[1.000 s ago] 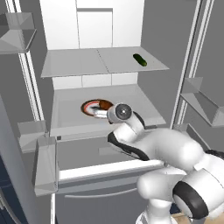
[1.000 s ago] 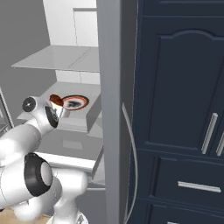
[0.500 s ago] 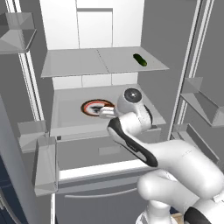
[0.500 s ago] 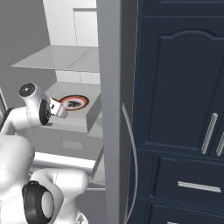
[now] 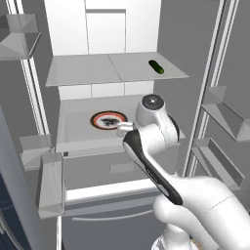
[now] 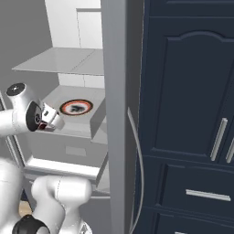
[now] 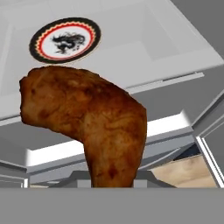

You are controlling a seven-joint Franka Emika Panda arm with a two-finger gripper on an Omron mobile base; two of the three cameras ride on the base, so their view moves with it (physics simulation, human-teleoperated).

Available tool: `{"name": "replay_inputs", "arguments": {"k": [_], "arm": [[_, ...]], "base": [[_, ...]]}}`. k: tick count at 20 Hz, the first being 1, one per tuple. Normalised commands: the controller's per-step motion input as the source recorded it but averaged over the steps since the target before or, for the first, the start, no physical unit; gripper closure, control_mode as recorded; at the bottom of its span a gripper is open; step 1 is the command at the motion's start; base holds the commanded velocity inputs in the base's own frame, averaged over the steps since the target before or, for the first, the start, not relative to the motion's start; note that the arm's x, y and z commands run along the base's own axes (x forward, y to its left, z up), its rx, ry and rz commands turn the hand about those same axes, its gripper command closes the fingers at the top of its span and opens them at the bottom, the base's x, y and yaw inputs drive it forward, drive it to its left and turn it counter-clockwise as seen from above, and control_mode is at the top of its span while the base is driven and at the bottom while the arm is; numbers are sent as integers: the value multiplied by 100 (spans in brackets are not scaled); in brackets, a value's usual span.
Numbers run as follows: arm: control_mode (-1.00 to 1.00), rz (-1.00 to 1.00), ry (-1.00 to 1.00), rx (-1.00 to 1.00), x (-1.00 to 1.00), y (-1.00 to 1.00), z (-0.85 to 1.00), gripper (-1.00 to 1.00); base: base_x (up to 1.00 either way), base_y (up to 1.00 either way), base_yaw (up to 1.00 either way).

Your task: Retrieve the chicken drumstick from the fridge and place it on the cutting board.

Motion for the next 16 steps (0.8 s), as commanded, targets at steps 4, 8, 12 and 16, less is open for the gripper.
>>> {"name": "replay_inputs", "arguments": {"k": [4, 8, 12, 16], "arm": [[-100, 0, -4, 0, -44, -29, 19, 100], [-100, 0, 3, 0, -40, -27, 36, 100], [-100, 0, 10, 0, -34, -38, 44, 100], [-100, -1, 12, 0, -37, -33, 42, 100]], "base": [[0, 0, 0], [0, 0, 0], [0, 0, 0], [0, 0, 0]]}}
